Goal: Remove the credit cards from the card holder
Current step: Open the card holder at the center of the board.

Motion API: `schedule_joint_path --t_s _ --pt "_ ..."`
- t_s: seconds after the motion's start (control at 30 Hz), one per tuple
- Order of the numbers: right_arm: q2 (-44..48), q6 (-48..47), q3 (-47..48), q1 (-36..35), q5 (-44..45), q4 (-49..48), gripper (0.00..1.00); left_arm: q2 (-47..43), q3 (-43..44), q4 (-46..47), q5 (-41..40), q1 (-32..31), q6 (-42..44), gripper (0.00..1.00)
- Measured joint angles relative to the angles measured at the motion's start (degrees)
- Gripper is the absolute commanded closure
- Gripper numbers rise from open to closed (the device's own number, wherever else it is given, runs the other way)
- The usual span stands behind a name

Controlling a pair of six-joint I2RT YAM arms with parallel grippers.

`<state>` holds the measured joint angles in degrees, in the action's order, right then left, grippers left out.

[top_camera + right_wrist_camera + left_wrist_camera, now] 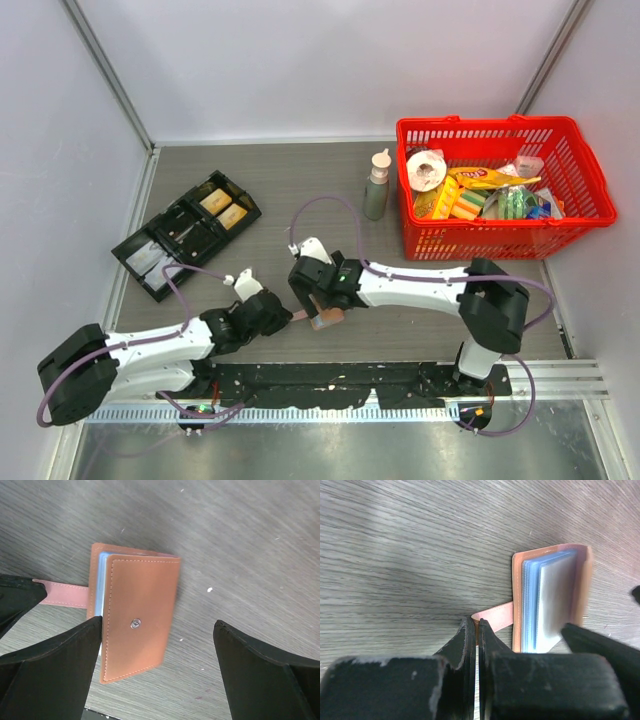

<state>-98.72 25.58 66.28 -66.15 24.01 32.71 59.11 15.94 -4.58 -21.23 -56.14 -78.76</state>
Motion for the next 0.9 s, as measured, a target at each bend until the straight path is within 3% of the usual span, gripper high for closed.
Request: schedule_joint_path --t_s 0.17,0.43,0.67,0.9 --pt "5.1 -0.5 -0.1 2.9 0.1 1.3 0.12 -3.2 0.0 -4.6 -0.3 0.0 1.3 1.00" --pt "7.0 -1.6 -7.1 8.9 -0.3 0.2 0.41 -8.9 0.0 -11.2 -1.6 0.0 1.6 1.00" --pt "6.8 -1.8 -14.0 10.0 -2.4 -2.8 0.52 -11.6 0.0 -14.6 -3.2 0.0 1.9 0.98" --pt "6.8 -2.3 -15.1 10.0 -3.6 -5.9 0.62 -10.5 0.7 -15.8 -3.8 0.0 2.4 0.63"
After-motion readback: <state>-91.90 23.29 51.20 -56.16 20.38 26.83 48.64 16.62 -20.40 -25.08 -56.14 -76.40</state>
